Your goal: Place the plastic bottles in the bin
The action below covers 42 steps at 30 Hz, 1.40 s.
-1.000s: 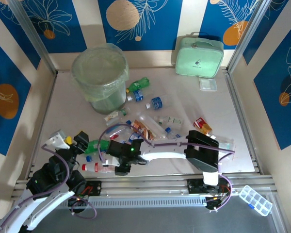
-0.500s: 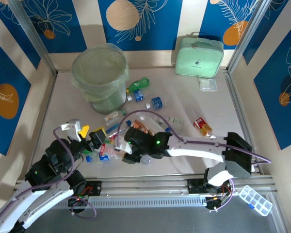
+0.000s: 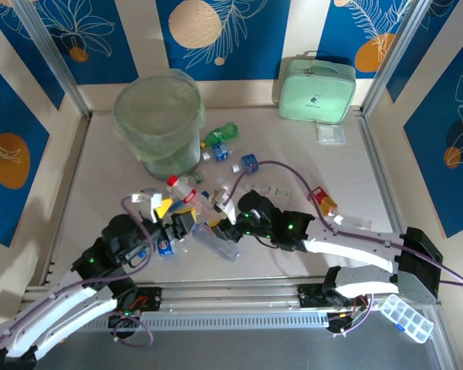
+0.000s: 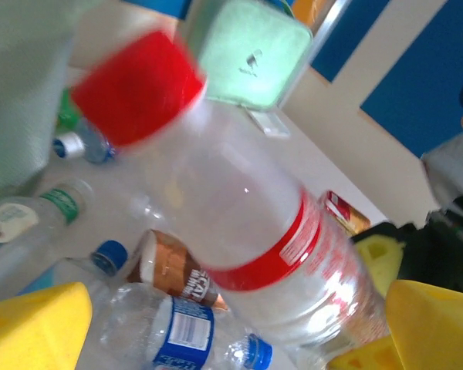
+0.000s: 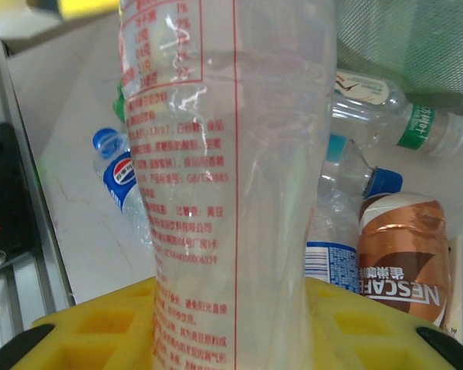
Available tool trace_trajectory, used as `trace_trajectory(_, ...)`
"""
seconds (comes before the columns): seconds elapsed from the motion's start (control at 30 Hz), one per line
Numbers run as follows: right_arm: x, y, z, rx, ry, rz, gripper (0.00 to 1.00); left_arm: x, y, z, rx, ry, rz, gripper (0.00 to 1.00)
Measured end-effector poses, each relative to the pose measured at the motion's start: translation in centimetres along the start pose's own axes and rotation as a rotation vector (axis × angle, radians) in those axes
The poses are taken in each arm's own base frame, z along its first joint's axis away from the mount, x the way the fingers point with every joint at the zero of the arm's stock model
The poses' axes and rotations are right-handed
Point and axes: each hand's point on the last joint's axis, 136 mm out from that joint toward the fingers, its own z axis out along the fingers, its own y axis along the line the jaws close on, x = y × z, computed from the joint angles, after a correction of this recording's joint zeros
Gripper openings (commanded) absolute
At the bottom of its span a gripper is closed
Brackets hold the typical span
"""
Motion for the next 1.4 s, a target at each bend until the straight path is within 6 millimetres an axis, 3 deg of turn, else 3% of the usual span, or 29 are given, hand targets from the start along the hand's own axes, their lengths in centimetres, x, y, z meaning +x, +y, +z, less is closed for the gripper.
trace_trajectory(0.13,-0.6,0.0,-1.1,-0.033,-0.059,0.048,0.23,1.1,-1.5,2.1,0.096,0.031,0.021,0.98)
trace_trajectory(0.3,-0.9,1.1,-1.1,-0.107,-0.084,0.073,0.23,2.0,-3.1,2.9,0.222,0.013,0.027,0.95)
trace_trajectory(0.43,-1.1,1.8,-0.8,-0.164,-0.100,0.086,0.23,1.9,-3.8,2.6,0.279,-0.023,0.029,0.81)
trace_trajectory(0.77,-1.6,2.9,-0.5,-0.222,-0.161,0.088,0.23,0.9,-5.3,2.0,0.398,-0.092,-0.001,0.66)
trace_trajectory(1.13,-1.9,3.8,-0.1,-0.205,-0.219,0.063,0.23,0.3,-5.8,1.3,0.497,-0.152,-0.076,0.65)
trace_trajectory(1.4,-2.3,3.9,-0.1,-0.207,-0.260,0.059,0.23,-0.3,-6.0,0.9,0.533,-0.207,-0.090,0.50)
